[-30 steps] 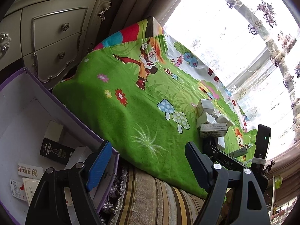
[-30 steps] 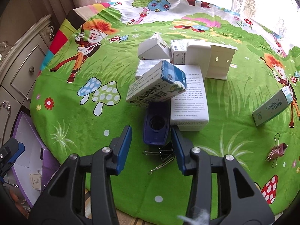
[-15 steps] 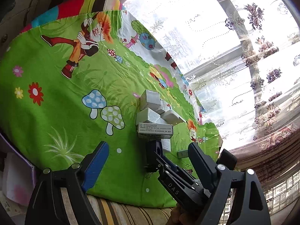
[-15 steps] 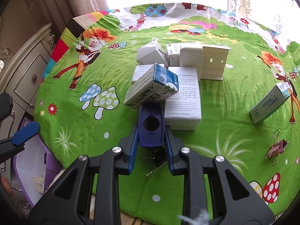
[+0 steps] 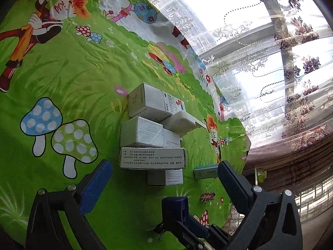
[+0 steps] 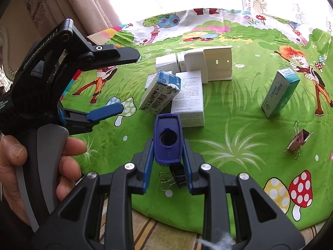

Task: Organize rigid objects
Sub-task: 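Grasp the blue plastic holder with the right tool while the left tool grasps a white printed box, then carry the blue holder and white box into the purple-rimmed box and release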

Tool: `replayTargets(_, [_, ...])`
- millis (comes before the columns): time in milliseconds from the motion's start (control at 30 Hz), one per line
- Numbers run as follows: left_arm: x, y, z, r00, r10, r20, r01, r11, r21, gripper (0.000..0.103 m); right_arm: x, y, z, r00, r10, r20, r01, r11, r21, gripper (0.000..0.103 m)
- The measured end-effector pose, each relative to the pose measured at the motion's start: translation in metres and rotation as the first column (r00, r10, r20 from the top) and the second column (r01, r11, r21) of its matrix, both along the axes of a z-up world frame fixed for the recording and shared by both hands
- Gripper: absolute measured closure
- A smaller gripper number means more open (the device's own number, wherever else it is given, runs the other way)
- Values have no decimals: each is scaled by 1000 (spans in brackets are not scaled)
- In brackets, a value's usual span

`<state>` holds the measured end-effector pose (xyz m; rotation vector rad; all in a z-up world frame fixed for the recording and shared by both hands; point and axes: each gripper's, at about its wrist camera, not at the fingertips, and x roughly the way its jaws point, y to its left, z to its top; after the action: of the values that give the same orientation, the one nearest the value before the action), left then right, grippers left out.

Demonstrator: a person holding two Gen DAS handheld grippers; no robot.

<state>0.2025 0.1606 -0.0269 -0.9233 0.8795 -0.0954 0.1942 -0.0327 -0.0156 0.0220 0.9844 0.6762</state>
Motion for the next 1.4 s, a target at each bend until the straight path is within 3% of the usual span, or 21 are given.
replayTargets(167, [10, -1, -13, 999, 8, -42, -8, 1000, -6, 0, 2, -3, -1, 1000, 0, -12, 0, 1000, 16, 72])
replayTargets(333, [19, -7, -18, 998, -22, -57, 23, 1000, 12, 0, 3, -4, -2, 1000, -7, -15, 8, 1000, 20, 72])
replayTargets(467, [25, -10, -23, 998, -39, -50, 39, 999, -14, 0, 4, -5, -2, 1000, -9, -12, 9, 1000, 22, 72])
replayTargets(533, [27, -13, -24, 997, -37, -62, 39, 999, 35, 1, 4, -5, -2, 1000, -10, -12, 10, 1000, 20, 72])
replayTargets(567, [28, -15, -25, 996, -42, -74, 46, 997, 55, 4, 4, -5, -3, 1000, -11, -12, 11, 1000, 19, 72])
replayTargets(667, [25, -16, -27, 995, -60, -80, 65, 996, 58, 27, 4, -5, -3, 1000, -14, -13, 14, 1000, 14, 72])
replayTargets(700, [23, -15, -28, 995, -55, -77, 59, 997, 48, 27, 4, -4, -3, 1000, -15, -11, 15, 1000, 12, 72])
replayTargets(1100, [-48, -1, -5, 998, 61, -1, -61, 997, 57, 27, -11, -1, 9, 1000, -2, 19, 2, 1000, 1, 72])
replayTargets(1400, [-130, 15, 15, 977, 204, 64, -209, 974, 84, 27, -35, 5, 20, 999, 44, 10, -44, 999, 7, 72])
